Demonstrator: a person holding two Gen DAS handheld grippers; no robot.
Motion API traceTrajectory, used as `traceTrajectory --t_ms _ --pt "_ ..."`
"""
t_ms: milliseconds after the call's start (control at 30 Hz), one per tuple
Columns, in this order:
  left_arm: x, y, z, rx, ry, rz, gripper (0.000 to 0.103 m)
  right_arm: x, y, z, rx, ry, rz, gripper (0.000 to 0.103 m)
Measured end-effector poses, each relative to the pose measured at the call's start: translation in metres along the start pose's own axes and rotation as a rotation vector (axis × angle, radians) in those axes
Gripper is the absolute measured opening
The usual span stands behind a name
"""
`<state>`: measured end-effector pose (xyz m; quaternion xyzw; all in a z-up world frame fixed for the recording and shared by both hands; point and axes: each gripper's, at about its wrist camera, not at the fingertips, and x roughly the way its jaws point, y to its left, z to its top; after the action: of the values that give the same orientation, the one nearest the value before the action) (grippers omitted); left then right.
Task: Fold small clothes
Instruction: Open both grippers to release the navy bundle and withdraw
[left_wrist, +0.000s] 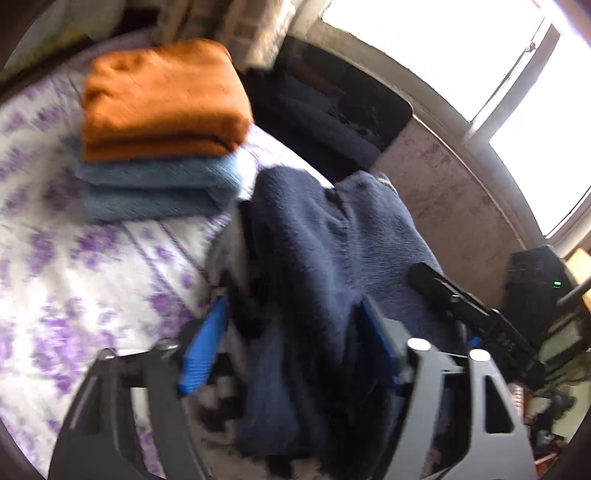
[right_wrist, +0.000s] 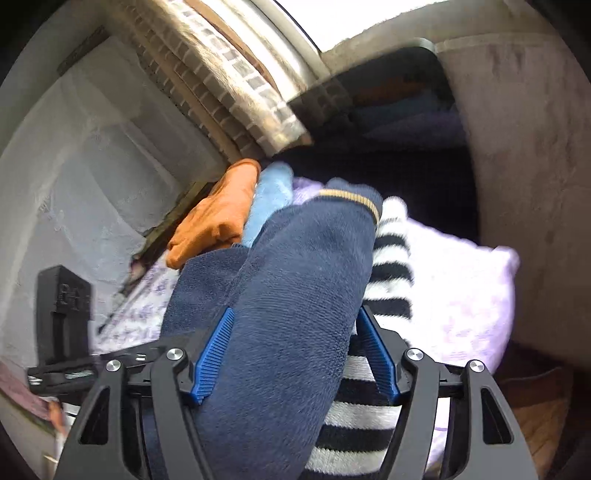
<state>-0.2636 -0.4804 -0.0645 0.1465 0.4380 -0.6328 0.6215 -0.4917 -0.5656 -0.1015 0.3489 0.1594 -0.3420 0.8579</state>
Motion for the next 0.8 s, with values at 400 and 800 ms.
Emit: traceTrajectory --t_ms 400,800 --pt "-0.011 0.005 -0.033 0.033 -0.061 0.242 0.097 -0.041 0.026 -0.024 -0.182 -0.009 -0.140 0.071" --pt "-0.063 -0.018 -0.068 0.107 -0.164 0.415 0.095 -0.083 0.088 -0.040 -0.317 -0.037 -0.167 0.097"
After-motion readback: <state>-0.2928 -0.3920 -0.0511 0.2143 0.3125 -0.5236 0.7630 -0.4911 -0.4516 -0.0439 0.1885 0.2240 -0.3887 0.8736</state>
